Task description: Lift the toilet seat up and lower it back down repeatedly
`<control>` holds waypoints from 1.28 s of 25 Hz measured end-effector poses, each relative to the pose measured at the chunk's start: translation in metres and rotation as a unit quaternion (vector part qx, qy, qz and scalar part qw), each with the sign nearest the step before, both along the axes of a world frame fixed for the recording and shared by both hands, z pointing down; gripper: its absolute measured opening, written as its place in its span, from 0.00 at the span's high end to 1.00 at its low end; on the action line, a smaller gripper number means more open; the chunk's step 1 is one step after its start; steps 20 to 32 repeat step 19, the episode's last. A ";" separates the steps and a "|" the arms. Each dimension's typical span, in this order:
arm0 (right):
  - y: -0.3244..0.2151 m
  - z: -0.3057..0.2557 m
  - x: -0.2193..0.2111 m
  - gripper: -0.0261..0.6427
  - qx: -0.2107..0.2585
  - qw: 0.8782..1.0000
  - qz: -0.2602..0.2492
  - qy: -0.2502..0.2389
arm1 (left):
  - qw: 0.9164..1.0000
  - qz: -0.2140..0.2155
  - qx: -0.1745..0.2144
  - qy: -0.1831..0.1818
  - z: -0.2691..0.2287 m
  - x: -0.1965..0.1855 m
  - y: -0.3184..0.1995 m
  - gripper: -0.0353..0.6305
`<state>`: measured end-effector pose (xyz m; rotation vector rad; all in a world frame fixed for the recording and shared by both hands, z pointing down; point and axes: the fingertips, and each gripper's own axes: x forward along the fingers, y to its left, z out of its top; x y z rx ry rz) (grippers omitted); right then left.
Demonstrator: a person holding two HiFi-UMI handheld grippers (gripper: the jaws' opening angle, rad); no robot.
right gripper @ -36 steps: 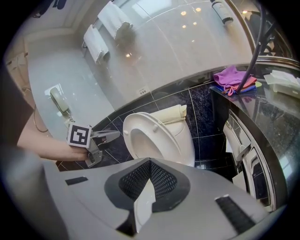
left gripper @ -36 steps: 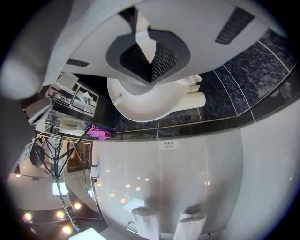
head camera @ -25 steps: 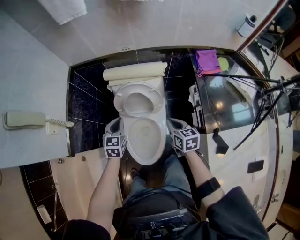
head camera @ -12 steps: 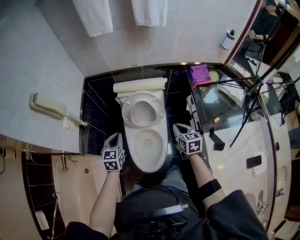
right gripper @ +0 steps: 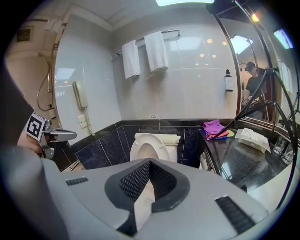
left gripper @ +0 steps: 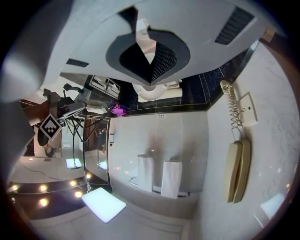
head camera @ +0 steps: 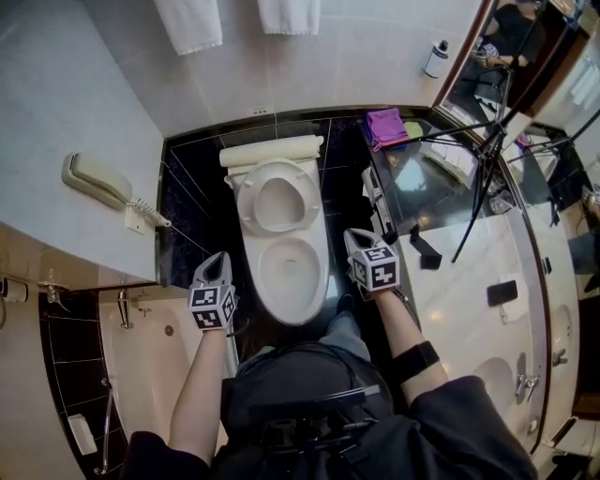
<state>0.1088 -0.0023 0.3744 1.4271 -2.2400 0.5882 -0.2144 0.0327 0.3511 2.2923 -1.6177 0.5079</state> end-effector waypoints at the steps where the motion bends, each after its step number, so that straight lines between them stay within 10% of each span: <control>1: 0.002 0.000 0.000 0.94 -0.001 1.000 0.000 0.000 | 1.000 0.000 0.001 0.000 -0.001 0.000 0.002 0.95; 32: 0.014 0.003 0.007 0.94 -0.007 1.000 -0.005 0.003 | 1.000 0.004 0.000 0.005 0.000 0.009 0.010 0.95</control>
